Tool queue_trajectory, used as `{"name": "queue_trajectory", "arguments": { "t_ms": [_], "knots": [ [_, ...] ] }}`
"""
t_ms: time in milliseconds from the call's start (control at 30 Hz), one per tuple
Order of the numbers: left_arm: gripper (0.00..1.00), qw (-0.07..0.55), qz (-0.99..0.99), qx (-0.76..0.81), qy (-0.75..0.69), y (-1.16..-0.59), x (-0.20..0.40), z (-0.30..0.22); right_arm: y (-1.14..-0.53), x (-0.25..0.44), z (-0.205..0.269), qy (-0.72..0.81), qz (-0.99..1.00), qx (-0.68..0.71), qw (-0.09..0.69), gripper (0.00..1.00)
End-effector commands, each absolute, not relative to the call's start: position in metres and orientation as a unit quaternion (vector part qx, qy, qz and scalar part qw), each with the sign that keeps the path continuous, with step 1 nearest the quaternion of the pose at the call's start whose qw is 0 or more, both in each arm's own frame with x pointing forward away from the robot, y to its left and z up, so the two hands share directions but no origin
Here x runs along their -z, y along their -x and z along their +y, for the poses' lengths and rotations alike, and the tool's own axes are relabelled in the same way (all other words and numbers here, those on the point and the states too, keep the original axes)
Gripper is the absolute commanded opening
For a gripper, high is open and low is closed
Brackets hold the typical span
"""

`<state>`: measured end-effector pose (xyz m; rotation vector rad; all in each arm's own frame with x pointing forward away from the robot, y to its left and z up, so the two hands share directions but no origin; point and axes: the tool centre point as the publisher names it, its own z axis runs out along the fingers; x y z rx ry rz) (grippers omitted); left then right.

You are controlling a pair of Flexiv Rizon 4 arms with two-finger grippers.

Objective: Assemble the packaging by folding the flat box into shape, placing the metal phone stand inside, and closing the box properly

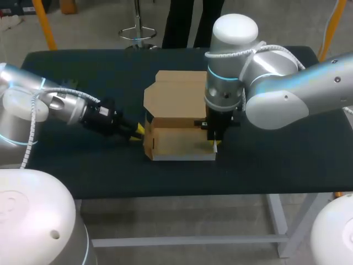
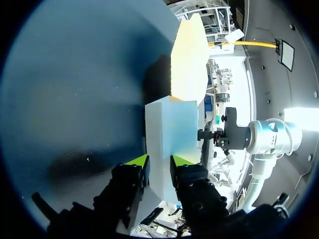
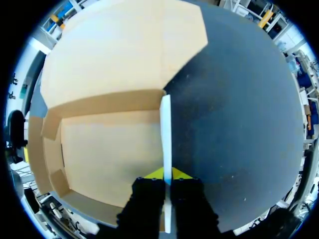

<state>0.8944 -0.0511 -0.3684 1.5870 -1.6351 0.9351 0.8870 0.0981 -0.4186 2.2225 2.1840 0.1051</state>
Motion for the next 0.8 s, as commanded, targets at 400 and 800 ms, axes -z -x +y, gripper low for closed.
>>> {"name": "queue_trajectory", "arguments": {
  "t_ms": [400,800],
  "knots": [
    [0.36,0.360,-0.595,-0.384,-0.607,-0.896,0.369,-0.057,-0.888,0.419,0.099,-0.712,0.701,-0.032,0.011,0.00],
    [0.41,0.367,-0.584,-0.394,-0.608,-0.895,0.366,-0.066,-0.888,0.419,0.099,-0.712,0.701,-0.032,0.011,0.00]
  ]
}}
